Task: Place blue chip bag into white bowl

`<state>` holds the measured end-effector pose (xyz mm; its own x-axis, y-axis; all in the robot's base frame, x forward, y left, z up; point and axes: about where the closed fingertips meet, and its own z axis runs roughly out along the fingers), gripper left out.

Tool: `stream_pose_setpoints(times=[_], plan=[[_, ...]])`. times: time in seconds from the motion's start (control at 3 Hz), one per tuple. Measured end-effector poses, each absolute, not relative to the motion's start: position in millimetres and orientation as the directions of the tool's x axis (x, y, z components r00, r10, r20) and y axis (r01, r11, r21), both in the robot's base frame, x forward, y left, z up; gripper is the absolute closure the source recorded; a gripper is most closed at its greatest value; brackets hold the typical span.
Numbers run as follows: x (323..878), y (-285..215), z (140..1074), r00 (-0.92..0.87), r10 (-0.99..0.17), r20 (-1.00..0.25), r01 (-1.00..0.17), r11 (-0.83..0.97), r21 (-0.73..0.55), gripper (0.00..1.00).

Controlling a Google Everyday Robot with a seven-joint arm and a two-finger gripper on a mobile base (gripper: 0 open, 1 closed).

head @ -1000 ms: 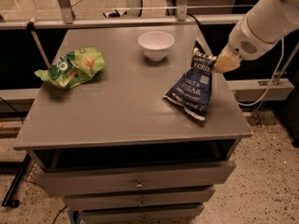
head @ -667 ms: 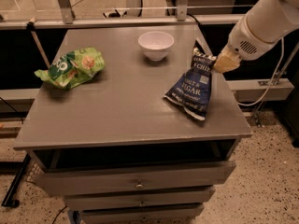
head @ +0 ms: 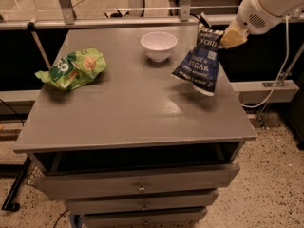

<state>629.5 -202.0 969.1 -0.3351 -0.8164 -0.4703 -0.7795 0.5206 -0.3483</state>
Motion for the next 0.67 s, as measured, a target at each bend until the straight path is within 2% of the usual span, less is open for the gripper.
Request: stream_pose_setpoints(times=[0.67], plan=[[674.0, -184.3, 1002.4, -0.262, -0.814, -0.518, -0.742, 0.513, -0.431, 1.0]])
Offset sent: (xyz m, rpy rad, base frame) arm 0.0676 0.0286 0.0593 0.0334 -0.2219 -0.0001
